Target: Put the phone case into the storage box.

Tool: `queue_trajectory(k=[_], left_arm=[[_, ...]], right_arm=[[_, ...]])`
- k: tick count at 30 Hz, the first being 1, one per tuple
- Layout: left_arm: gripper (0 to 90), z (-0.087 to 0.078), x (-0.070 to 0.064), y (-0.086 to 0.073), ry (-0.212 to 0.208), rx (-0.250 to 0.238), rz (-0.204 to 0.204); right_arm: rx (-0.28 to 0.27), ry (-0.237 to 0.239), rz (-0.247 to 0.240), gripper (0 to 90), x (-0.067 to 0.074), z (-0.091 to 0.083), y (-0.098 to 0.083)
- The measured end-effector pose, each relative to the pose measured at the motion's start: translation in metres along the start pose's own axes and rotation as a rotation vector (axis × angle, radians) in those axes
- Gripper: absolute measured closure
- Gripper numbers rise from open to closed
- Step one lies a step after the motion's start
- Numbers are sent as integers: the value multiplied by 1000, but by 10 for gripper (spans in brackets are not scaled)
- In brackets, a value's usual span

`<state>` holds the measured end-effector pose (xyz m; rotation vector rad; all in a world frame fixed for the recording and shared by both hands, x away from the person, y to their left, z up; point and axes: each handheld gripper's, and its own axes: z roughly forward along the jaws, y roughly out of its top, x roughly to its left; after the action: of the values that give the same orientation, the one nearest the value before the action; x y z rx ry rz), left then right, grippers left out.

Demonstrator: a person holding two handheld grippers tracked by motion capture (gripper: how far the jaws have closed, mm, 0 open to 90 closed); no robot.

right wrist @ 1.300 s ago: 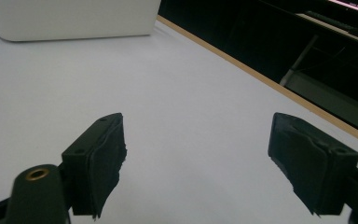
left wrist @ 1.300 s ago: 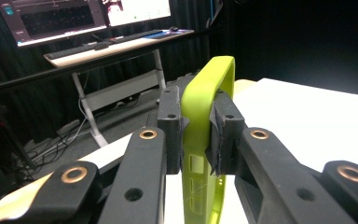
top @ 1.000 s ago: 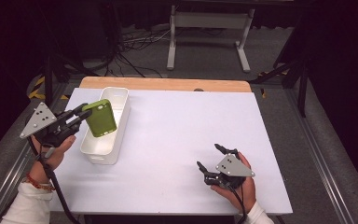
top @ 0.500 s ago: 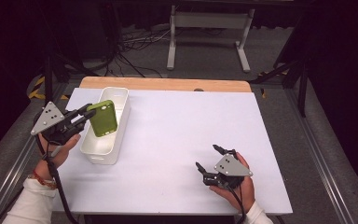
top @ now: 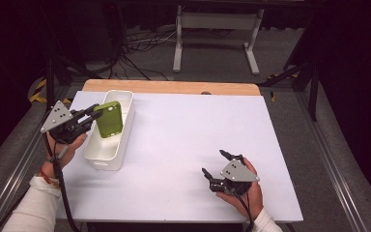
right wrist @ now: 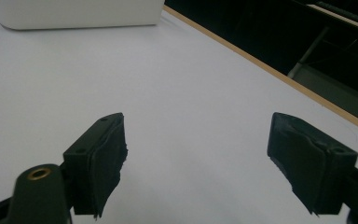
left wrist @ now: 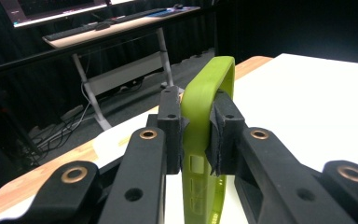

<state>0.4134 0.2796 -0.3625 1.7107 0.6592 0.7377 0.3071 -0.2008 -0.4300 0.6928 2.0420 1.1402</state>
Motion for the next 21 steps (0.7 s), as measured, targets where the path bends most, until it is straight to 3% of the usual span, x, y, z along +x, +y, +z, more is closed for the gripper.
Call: queue_trajectory(k=[10,15,21], left_arm=[[777,16,19,-2,-3,-7,-20],[777,26,28,0,6,19,-2],[777,36,37,3,13,16,-13]], right_arm=[[7,-3,-1,202,0,2,0],[9,-6,-1,202,-1,3,0],[18,-2,-3,202,-1,5,-1]])
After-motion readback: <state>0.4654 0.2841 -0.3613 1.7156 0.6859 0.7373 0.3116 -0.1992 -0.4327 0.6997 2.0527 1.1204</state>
